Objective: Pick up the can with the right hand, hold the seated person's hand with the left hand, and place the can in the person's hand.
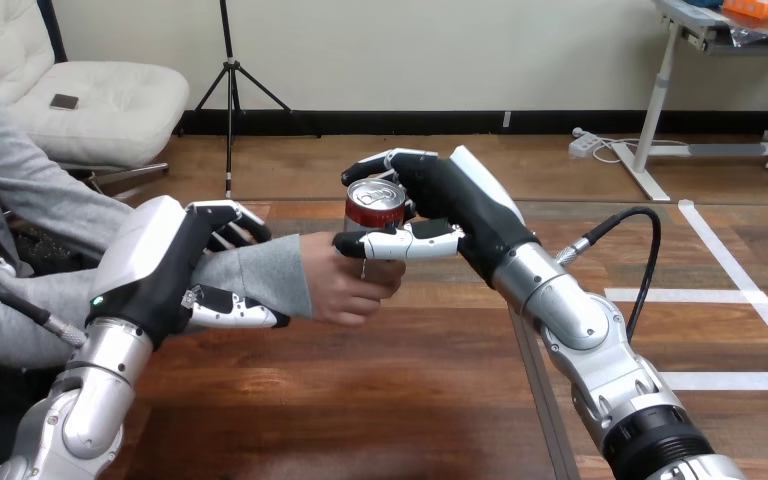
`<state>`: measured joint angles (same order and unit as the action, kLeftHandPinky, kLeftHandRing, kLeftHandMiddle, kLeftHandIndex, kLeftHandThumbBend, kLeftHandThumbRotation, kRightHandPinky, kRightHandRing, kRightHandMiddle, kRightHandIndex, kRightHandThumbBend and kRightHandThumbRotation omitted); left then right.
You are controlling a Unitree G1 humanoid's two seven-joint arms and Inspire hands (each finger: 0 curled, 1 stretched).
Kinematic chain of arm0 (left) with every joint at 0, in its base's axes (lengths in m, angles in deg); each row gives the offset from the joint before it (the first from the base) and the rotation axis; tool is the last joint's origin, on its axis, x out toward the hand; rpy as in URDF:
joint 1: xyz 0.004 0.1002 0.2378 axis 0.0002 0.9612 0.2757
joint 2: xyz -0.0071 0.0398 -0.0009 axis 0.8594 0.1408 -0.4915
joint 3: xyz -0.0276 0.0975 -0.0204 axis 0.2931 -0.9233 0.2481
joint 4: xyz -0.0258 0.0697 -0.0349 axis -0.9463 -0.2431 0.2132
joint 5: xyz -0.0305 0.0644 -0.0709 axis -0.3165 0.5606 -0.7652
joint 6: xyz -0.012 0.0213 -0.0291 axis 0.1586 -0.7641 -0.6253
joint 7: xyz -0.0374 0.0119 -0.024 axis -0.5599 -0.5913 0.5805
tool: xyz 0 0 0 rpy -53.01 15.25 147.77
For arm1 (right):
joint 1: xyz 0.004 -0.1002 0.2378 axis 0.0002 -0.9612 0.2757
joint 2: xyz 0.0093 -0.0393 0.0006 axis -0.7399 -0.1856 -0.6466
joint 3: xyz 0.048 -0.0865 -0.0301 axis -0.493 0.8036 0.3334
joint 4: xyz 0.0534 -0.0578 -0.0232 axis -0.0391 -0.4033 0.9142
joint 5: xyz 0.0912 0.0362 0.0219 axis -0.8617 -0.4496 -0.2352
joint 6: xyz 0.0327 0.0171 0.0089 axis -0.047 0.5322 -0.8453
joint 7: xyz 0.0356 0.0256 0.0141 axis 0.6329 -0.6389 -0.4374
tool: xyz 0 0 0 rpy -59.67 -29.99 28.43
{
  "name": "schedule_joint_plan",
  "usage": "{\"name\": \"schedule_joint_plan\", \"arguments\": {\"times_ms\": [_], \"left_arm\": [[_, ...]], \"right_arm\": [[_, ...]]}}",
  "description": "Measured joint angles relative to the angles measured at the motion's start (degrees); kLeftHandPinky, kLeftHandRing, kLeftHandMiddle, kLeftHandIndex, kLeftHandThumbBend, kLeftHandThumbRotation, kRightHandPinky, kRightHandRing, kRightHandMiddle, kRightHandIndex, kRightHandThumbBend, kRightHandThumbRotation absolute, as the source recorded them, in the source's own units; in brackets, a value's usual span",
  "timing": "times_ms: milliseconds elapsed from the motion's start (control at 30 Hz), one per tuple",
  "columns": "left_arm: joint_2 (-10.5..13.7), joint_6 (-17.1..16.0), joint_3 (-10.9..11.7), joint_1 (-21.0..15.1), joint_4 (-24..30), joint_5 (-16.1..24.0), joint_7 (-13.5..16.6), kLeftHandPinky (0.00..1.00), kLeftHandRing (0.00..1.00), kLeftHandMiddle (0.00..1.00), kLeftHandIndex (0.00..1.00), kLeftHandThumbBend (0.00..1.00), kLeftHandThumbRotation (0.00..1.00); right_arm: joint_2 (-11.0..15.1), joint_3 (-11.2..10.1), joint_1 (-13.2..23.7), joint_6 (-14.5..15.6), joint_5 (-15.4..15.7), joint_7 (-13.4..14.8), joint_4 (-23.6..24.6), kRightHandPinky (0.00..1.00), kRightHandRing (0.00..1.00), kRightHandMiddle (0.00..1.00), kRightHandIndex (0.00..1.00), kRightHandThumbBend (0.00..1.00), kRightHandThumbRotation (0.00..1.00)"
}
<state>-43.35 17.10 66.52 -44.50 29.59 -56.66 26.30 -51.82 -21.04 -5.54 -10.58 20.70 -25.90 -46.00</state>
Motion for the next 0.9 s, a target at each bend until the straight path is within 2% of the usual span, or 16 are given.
{"name": "schedule_joint_plan", "arguments": {"times_ms": [100,533,900], "left_arm": [[0.1,0.4,0.0,0.4,0.7,0.0,-0.1,0.56,0.71,0.75,0.74,0.99,0.63],[1.4,0.2,0.2,1.2,2.4,-0.4,-1.4,0.63,0.77,0.79,0.78,0.96,0.77],[1.3,-4.1,0.2,2.0,2.5,-1.0,-1.2,0.60,0.74,0.77,0.77,0.99,0.88]], "right_arm": [[0.0,0.0,-0.2,-0.1,0.0,0.0,0.0,0.61,0.71,0.73,0.77,0.96,0.76],[0.2,-0.2,-2.1,-2.1,-1.2,0.1,0.1,0.71,0.79,0.79,0.78,1.00,0.86],[0.4,-0.4,-4.4,-6.0,-1.3,0.7,0.2,0.76,0.82,0.82,0.82,1.00,0.94]]}}
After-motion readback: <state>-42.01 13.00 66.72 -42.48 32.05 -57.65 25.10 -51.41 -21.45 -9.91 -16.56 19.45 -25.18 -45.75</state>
